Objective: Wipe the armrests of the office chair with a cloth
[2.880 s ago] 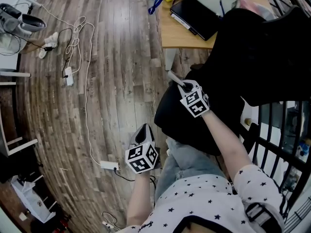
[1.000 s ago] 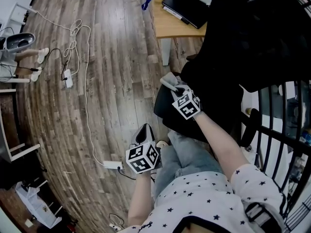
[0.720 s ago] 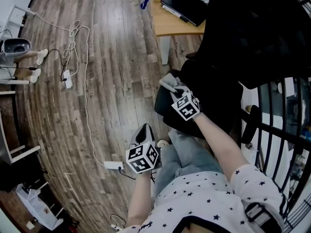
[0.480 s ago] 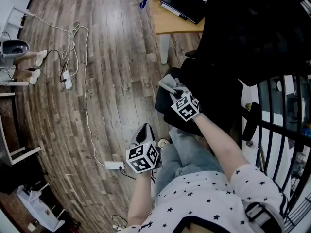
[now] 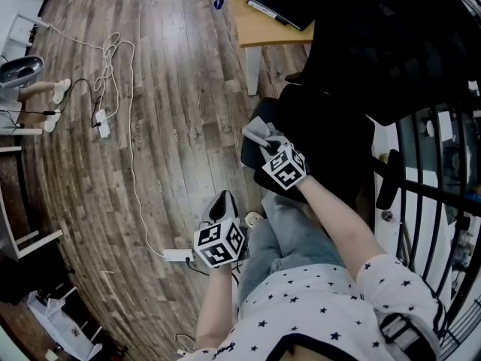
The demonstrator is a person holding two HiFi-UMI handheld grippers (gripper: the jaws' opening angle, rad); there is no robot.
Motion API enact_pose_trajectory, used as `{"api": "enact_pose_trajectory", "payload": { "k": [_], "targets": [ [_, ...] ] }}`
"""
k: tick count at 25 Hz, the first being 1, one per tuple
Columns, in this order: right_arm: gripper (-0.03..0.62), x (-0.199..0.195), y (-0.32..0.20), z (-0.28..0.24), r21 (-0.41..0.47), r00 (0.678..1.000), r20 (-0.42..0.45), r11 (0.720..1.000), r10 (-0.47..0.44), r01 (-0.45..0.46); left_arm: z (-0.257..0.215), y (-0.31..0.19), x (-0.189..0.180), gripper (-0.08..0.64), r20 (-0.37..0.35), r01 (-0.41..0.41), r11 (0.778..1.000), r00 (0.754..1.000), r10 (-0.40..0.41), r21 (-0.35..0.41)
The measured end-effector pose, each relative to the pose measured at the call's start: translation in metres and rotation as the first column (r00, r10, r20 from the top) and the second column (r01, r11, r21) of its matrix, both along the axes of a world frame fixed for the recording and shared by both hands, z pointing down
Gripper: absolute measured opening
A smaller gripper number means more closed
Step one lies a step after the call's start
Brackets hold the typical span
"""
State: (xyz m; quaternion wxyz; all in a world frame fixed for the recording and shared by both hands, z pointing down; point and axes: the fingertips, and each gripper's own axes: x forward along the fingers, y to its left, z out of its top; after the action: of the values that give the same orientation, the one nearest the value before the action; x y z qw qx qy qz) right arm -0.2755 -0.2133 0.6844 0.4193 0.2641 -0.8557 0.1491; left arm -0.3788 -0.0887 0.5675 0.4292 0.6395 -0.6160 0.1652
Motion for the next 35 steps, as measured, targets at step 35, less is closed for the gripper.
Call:
{"api": "enact_pose_trajectory", "payload": {
  "k": [35],
  "targets": [
    [0.026, -0.025, 0.071, 0.001, -0.008, 0.998, 0.005, 0.998, -0.058, 0.058, 0.002, 0.042, 0.000, 0.008, -0.012, -0.042, 0.999, 0.999, 0.042, 0.012]
  ]
}}
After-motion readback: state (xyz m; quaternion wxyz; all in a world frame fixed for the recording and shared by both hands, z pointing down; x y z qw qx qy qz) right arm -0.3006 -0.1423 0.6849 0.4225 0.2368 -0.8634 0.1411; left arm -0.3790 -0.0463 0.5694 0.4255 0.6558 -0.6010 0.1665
